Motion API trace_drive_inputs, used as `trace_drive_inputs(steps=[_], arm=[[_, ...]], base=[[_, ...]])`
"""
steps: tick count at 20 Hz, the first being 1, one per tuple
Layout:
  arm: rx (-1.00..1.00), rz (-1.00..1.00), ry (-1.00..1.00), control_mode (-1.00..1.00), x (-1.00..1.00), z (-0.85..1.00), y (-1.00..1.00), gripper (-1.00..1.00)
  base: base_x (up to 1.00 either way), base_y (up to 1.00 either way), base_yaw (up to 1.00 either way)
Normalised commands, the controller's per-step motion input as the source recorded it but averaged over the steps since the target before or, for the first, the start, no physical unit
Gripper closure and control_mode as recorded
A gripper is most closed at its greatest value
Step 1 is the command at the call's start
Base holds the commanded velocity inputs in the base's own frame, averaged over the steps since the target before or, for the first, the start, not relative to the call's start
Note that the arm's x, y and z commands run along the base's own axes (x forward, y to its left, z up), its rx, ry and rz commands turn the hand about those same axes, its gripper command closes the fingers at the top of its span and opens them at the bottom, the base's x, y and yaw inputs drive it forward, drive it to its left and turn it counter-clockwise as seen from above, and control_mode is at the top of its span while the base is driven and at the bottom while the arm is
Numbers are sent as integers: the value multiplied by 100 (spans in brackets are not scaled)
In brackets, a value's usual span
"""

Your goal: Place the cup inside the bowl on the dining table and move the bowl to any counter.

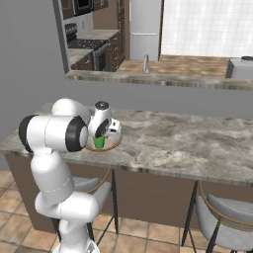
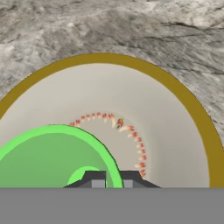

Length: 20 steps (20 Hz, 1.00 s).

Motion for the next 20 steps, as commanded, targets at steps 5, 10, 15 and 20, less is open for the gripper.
trace_drive_inputs(steps=[5, 10, 15, 20], arm=[[0, 0, 0, -100, 0, 0, 0, -100], [0, -1, 2, -100, -4, 2, -1, -100], [0, -2, 1, -100, -4, 23, -1, -100], [0, -1, 0, -100, 0, 57, 0, -100]], base=[[0, 0, 0], [0, 0, 0], [0, 0, 0], [0, 0, 0]])
